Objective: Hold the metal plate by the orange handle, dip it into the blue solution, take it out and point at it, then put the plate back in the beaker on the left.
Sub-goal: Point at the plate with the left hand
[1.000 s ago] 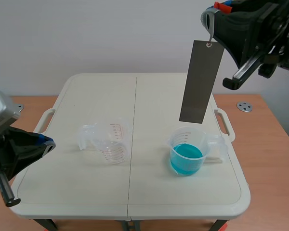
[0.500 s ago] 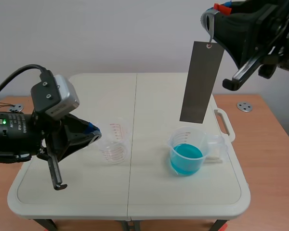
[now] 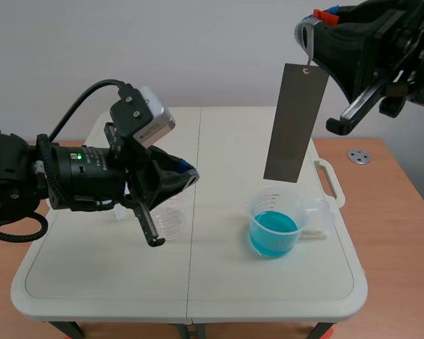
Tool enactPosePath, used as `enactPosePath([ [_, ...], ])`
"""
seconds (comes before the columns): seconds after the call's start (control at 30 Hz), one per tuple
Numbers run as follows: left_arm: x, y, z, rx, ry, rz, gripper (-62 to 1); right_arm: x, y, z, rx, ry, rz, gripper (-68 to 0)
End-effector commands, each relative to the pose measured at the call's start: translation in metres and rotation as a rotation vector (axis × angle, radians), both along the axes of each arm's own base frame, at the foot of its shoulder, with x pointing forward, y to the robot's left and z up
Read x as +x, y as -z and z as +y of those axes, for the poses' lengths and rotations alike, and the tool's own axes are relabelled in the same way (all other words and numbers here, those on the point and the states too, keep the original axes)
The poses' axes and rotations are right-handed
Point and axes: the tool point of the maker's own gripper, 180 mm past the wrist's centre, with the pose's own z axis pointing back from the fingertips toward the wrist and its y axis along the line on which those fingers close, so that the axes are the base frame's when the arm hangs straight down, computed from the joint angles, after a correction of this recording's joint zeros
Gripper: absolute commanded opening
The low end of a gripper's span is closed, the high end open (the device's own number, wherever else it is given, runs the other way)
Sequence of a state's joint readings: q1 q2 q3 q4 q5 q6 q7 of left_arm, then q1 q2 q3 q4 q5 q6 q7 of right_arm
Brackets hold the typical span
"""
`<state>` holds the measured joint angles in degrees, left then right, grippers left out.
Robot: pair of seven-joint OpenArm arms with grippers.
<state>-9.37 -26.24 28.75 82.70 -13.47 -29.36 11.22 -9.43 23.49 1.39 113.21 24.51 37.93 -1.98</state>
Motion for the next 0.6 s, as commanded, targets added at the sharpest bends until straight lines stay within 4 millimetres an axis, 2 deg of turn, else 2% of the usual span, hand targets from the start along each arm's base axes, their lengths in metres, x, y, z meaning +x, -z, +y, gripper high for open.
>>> enactPosePath([
  [0.0, -0.001, -0.006, -0.010, -0.021, 0.029, -0.005, -59.0, -0.001, -0.014, 0.000, 0.016, -0.002, -0.042, -66.4],
  [0.17, -0.004, -0.001, -0.031, -0.025, 0.067, 0.027, -59.0, -0.001, -0.014, 0.000, 0.016, -0.002, -0.042, -66.4],
  [0.33, 0.002, -0.003, -0.044, -0.054, 0.068, 0.034, -59.0, -0.001, -0.014, 0.000, 0.016, -0.002, -0.042, -66.4],
  [0.57, 0.006, -0.003, -0.045, -0.045, 0.065, 0.012, -59.0, -0.001, -0.014, 0.000, 0.016, -0.002, -0.042, -66.4],
])
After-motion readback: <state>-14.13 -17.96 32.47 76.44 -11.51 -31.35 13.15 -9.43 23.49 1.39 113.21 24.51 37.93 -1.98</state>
